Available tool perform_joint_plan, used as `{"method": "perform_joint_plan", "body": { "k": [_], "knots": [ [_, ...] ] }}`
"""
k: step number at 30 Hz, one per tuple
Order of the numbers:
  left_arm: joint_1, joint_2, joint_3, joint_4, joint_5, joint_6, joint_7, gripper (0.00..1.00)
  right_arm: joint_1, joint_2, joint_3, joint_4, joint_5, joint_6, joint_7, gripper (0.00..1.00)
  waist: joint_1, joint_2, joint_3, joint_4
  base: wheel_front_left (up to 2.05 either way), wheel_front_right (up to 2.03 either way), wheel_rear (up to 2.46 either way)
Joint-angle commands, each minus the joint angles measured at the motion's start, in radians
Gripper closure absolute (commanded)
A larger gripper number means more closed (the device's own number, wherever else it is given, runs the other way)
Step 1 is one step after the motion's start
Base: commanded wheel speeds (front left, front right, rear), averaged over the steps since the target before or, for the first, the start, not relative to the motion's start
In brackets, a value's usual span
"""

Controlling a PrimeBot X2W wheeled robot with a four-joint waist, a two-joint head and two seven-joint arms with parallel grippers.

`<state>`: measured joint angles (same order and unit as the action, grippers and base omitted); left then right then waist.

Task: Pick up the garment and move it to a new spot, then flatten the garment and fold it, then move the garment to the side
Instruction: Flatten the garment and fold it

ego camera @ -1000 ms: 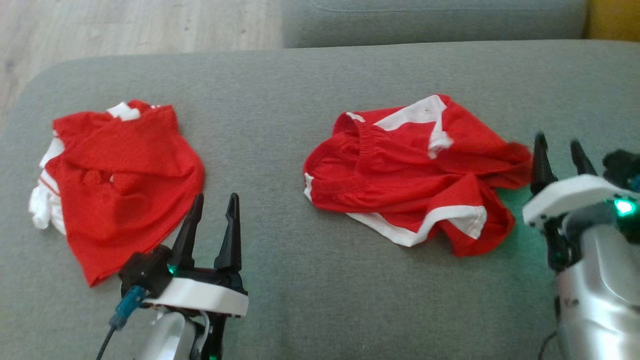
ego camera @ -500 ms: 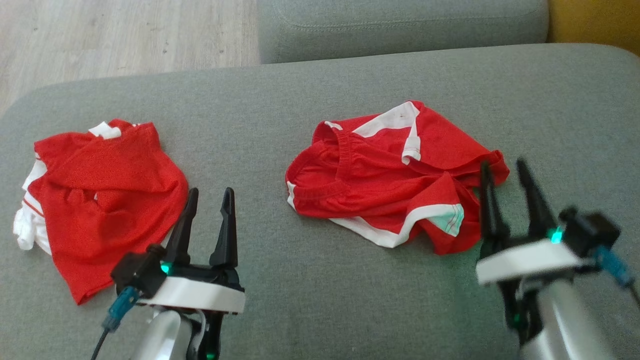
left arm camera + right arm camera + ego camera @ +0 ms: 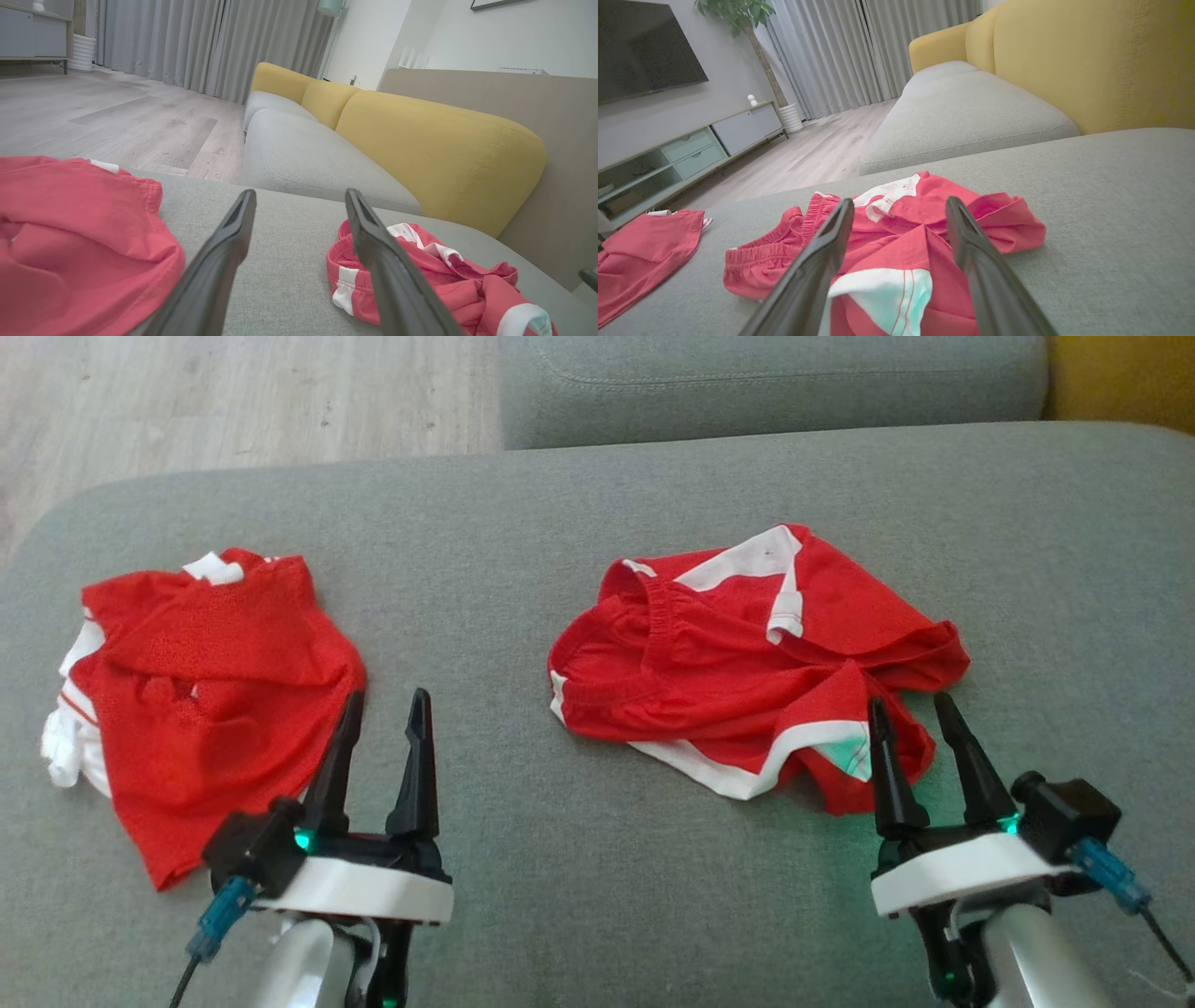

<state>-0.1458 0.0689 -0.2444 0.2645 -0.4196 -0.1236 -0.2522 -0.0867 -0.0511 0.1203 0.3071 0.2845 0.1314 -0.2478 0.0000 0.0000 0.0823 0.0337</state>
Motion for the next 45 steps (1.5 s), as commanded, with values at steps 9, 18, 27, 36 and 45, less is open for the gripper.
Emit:
{"method": "perform_joint_plan", "body": {
  "k": [9, 18, 27, 36, 45],
  "knots": [
    [-0.03, -0.005, 0.027, -0.02, 0.014, -0.005, -0.009, 0.0, -0.081, 0.001, 0.002, 0.098, 0.045, -0.001, 0.082, 0.0, 0.0, 0.0, 0.018, 0.036, 0.0, 0.0, 0.0],
    [-0.042, -0.006, 0.025, -0.011, 0.015, -0.006, -0.009, 0.0, -0.12, 0.001, 0.072, 0.181, 0.138, -0.001, 0.115, 1.0, 0.0, 0.0, 0.032, 0.046, 0.0, 0.0, 0.0],
    [-0.032, -0.007, 0.041, -0.01, 0.019, -0.007, -0.009, 0.0, -0.104, 0.001, -0.005, 0.151, 0.022, -0.001, 0.111, 1.0, 0.0, 0.0, 0.022, 0.009, 0.0, 0.0, 0.0],
    [-0.041, -0.01, 0.033, -0.017, 0.018, -0.007, -0.01, 0.0, -0.034, -0.034, -0.233, 0.045, -0.131, -0.001, 0.226, 0.28, 0.0, 0.0, 0.019, -0.024, 0.0, 0.0, 0.0],
    [-0.042, -0.007, 0.018, -0.012, 0.013, -0.007, -0.01, 0.0, -0.055, -0.003, -0.255, -0.086, -0.213, -0.001, 0.143, 0.0, 0.0, 0.0, 0.011, 0.0, 0.0, 0.0, 0.0]
  ]
}}
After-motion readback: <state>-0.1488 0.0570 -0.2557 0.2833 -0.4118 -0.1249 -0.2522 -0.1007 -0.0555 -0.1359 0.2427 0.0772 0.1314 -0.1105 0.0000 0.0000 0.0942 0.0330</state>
